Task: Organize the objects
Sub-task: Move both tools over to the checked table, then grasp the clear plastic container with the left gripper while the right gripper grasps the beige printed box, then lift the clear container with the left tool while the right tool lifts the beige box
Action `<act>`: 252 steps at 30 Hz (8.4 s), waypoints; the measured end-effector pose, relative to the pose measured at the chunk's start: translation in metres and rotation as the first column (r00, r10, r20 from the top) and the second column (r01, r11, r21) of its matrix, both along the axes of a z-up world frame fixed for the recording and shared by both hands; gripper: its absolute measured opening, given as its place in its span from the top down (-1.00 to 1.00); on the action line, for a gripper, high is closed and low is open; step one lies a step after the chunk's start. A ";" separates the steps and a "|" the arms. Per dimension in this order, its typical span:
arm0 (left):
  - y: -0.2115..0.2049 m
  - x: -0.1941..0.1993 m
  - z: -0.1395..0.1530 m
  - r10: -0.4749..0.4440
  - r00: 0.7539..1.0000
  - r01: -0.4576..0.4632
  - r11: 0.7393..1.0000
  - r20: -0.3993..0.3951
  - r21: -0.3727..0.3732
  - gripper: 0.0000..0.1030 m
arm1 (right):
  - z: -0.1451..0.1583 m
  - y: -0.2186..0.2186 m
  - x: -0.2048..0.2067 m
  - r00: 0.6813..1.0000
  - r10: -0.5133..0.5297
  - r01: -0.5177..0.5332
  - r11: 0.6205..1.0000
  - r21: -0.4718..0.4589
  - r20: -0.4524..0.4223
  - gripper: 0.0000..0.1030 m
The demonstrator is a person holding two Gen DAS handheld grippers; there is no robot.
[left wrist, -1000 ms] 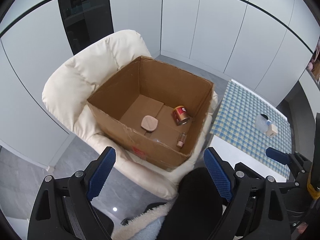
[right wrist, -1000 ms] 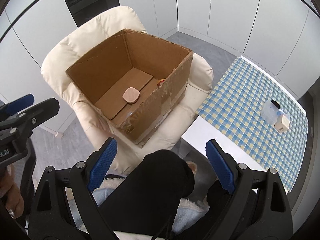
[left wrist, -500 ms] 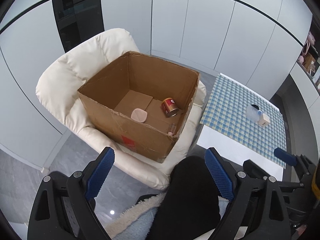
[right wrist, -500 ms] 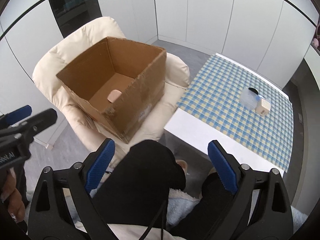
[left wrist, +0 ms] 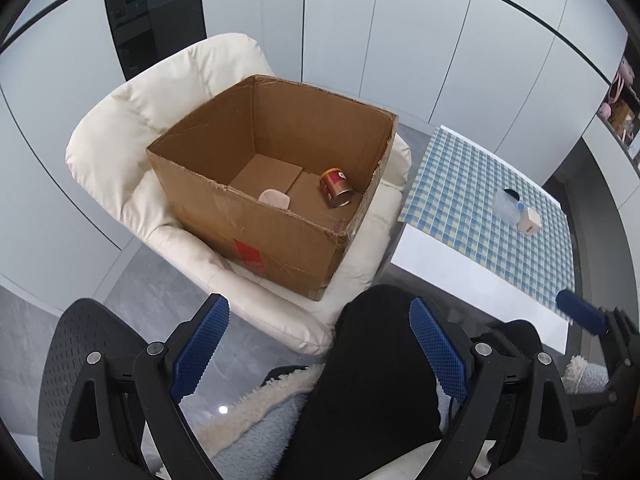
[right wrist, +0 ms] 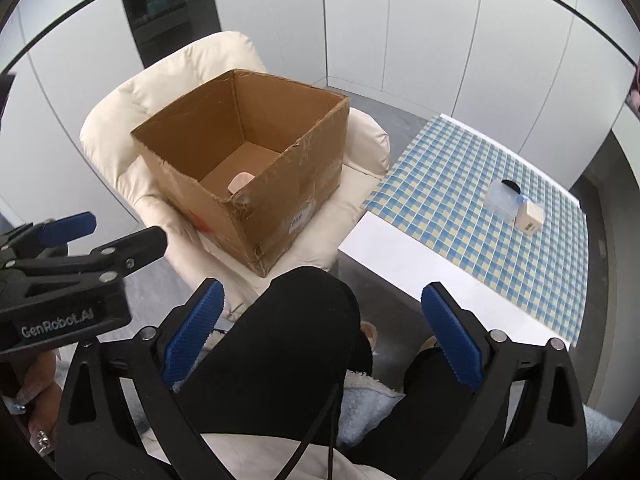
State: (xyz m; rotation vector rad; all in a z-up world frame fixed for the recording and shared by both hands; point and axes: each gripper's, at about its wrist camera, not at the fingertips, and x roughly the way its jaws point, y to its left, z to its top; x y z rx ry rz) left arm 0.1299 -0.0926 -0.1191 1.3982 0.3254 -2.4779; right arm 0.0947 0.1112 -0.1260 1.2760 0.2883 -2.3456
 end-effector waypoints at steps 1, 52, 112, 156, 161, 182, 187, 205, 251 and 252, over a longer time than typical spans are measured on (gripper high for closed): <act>0.001 0.001 0.000 -0.004 1.000 0.004 1.000 0.002 -0.005 -0.79 | 0.000 0.000 0.001 1.000 0.002 -0.002 1.000 0.000 0.006 -0.96; 0.038 -0.007 -0.006 -0.123 0.992 0.123 0.992 -0.019 0.031 -0.79 | -0.007 0.027 0.012 0.997 -0.059 0.058 0.998 0.028 0.056 -0.96; 0.220 -0.052 -0.018 -0.523 0.853 0.522 0.851 -0.004 0.050 -0.79 | -0.013 0.226 0.023 0.832 -0.549 0.549 0.835 0.020 0.075 -0.96; 0.269 -0.273 -0.103 -0.432 0.901 0.432 0.902 0.045 0.020 -0.79 | -0.125 0.349 -0.190 0.774 -0.623 0.616 0.782 0.089 0.114 -0.96; 0.281 -0.306 -0.133 -0.427 0.899 0.427 0.904 0.092 0.025 -0.79 | -0.145 0.353 -0.230 0.768 -0.628 0.629 0.776 0.032 0.129 -0.96; 0.307 -0.368 -0.206 -0.411 0.891 0.409 0.911 0.194 0.053 -0.79 | -0.235 0.311 -0.363 0.802 -0.583 0.590 0.807 -0.022 0.134 -0.23; 0.322 -0.383 -0.220 -0.431 0.883 0.419 0.902 0.185 0.105 -0.79 | -0.238 0.337 -0.353 0.797 -0.593 0.600 0.799 -0.043 0.113 -0.07; 0.367 -0.452 -0.266 -0.434 0.874 0.424 0.901 0.216 0.097 -0.81 | -0.229 0.387 -0.316 0.778 -0.604 0.622 0.778 -0.082 0.172 -0.07; 0.316 -0.385 -0.127 -0.439 0.894 0.438 0.898 0.090 0.030 -0.58 | -0.121 0.312 -0.318 0.838 -0.545 0.545 0.838 0.013 0.040 -0.07; 0.316 -0.384 -0.121 -0.441 0.894 0.440 0.897 0.081 0.031 -0.58 | -0.113 0.312 -0.316 0.837 -0.546 0.546 0.838 0.014 0.036 -0.07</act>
